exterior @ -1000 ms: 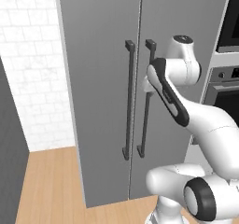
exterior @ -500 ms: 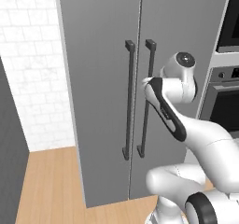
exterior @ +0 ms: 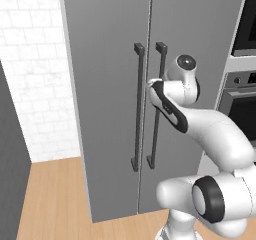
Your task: Take the strawberry from the fridge and place it on top of the pancake, located on the dining counter.
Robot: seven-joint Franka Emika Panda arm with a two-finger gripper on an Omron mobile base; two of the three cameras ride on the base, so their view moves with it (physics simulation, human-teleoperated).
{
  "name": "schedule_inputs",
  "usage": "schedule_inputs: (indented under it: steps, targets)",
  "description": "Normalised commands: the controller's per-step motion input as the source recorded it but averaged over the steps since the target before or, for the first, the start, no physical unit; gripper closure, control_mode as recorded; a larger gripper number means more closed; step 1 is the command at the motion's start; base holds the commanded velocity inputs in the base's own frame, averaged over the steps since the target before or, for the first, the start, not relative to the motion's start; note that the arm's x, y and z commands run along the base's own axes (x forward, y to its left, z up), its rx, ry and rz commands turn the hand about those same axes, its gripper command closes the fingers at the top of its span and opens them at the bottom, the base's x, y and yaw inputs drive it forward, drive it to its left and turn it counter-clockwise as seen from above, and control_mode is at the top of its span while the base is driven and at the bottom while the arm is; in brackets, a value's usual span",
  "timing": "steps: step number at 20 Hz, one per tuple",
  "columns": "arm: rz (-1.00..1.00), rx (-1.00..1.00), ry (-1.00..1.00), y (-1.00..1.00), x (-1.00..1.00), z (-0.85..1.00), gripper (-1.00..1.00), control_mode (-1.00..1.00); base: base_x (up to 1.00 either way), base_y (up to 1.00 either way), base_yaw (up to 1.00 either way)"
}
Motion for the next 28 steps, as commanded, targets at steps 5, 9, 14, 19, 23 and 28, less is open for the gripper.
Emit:
schedule_inputs:
  steps: [5, 9, 14, 19, 23, 28]
  targets:
    - [0.13, 0.00, -0.06, -0.05, 0.46, -0.15, -1.00, -1.00, 0.00, 0.00, 0.00]
    - [0.11, 0.00, -0.04, -0.04, 0.41, -0.11, -1.00, -1.00, 0.00, 0.00, 0.00]
    - [0.04, 0.00, 0.00, -0.04, 0.34, -0.02, -1.00, -1.00, 0.00, 0.00, 0.00]
    - [0.01, 0.00, 0.00, -0.01, 0.42, -0.03, -1.00, -1.00, 0.00, 0.00, 0.00]
    - [0.02, 0.00, 0.00, -0.02, 0.47, -0.17, -1.00, -1.00, 0.00, 0.00, 0.00]
    - [0.03, 0.00, 0.00, 0.00, 0.40, -0.12, -1.00, -1.00, 0.00, 0.00, 0.00]
